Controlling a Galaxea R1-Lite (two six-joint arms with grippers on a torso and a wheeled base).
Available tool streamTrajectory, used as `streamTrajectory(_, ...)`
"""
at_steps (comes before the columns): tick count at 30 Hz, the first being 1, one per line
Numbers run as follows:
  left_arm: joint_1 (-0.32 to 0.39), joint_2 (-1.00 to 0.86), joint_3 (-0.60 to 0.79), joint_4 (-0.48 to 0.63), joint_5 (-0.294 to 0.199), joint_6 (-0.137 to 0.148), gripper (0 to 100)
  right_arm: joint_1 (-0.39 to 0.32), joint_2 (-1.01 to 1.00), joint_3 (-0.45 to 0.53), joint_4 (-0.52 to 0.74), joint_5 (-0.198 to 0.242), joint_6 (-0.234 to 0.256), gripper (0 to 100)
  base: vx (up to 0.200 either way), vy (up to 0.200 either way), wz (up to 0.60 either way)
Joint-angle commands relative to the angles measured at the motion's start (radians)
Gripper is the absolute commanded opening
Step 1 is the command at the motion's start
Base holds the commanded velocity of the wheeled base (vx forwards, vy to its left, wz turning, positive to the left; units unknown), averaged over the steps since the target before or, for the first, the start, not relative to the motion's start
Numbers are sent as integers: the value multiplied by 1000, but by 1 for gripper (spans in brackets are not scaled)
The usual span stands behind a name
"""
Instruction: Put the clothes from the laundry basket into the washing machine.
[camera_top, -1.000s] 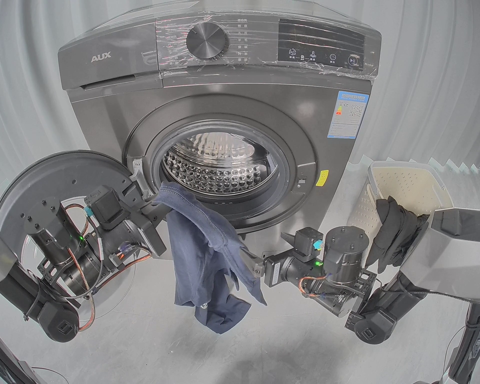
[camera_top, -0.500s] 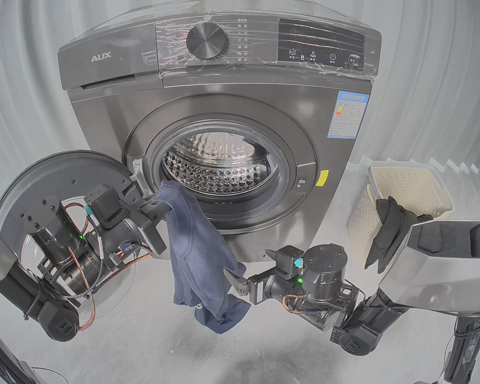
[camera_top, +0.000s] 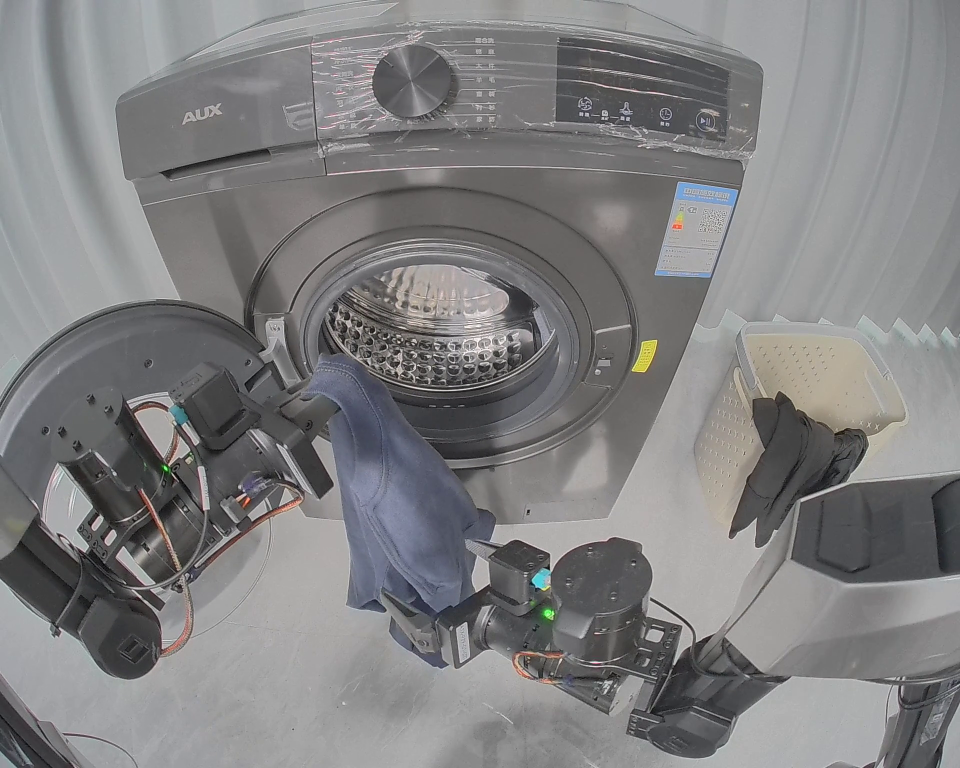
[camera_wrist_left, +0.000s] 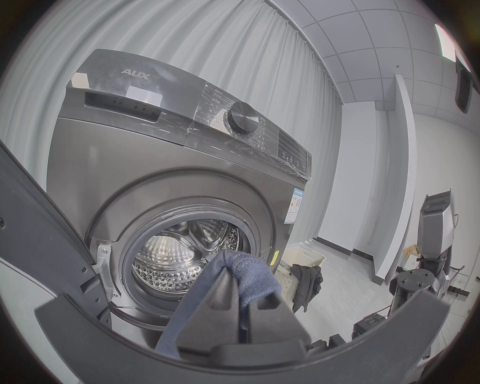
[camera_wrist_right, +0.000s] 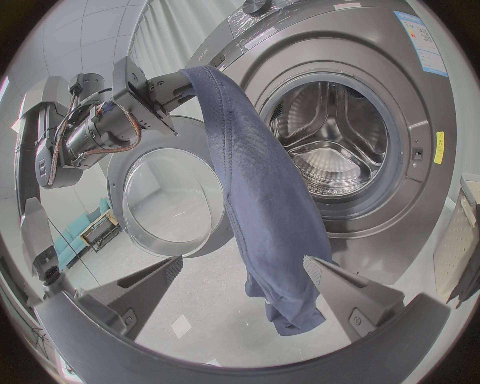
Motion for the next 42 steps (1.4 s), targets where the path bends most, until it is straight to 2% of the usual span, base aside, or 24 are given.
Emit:
streamTrajectory(1, -1, 2, -1, 0, 1, -1, 0, -1, 81, -117, 5, 0, -6, 100, 0, 0, 0)
streamTrajectory(11, -2, -1, -2, 0, 3, -1, 0, -15, 207, -267, 9, -7, -4, 100, 0, 0, 0)
streamTrajectory(16, -2, 2, -7, 0, 3, -2, 0, -10, 221, -285, 12, -12, -1, 100, 0, 0, 0)
streamTrajectory(20, -2, -1, -7, 0, 3, -2, 0, -28, 230, -298, 14, -35, 3, 100, 0, 0, 0)
streamTrajectory(28, -2, -5, -7, 0, 1, -2, 0, -104, 187, -282, 14, -61, 14, 100, 0, 0, 0)
streamTrajectory(36, 1, -3, -7, 0, 1, -2, 0, -127, 74, -178, 12, -63, 15, 100, 0, 0, 0)
streamTrajectory(42, -1, -8, -7, 0, 1, -2, 0, -190, 34, -133, 14, -63, 15, 100, 0, 0, 0)
